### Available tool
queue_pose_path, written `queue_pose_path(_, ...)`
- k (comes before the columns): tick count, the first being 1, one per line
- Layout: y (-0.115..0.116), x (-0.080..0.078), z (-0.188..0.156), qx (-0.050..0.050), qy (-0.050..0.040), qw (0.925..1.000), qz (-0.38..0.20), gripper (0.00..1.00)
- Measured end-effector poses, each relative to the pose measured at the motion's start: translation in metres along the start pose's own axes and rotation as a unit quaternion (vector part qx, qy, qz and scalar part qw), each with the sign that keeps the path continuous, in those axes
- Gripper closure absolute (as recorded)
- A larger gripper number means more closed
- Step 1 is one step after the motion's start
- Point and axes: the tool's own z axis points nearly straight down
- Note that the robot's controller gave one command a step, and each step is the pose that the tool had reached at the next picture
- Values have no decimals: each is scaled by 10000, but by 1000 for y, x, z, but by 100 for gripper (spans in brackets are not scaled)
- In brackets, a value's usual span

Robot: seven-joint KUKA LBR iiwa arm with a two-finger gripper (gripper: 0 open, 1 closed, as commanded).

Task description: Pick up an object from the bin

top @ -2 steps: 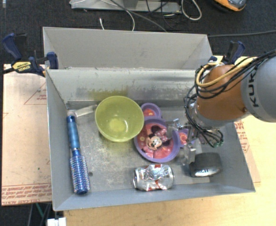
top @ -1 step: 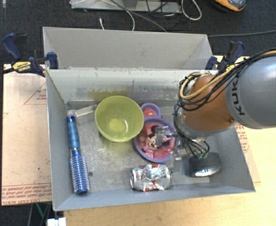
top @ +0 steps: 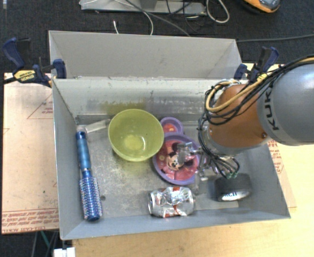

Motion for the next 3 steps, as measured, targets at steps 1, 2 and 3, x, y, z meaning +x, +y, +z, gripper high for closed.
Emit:
queue_pose_path(1,-4,2,-12,-6,11,9988,-499,0)
queue_pose_path(2,5,11,8,-15,3,9759,-2183,0)
queue_pose_path(3,-8,8,8,0,-21,9953,-971,0)
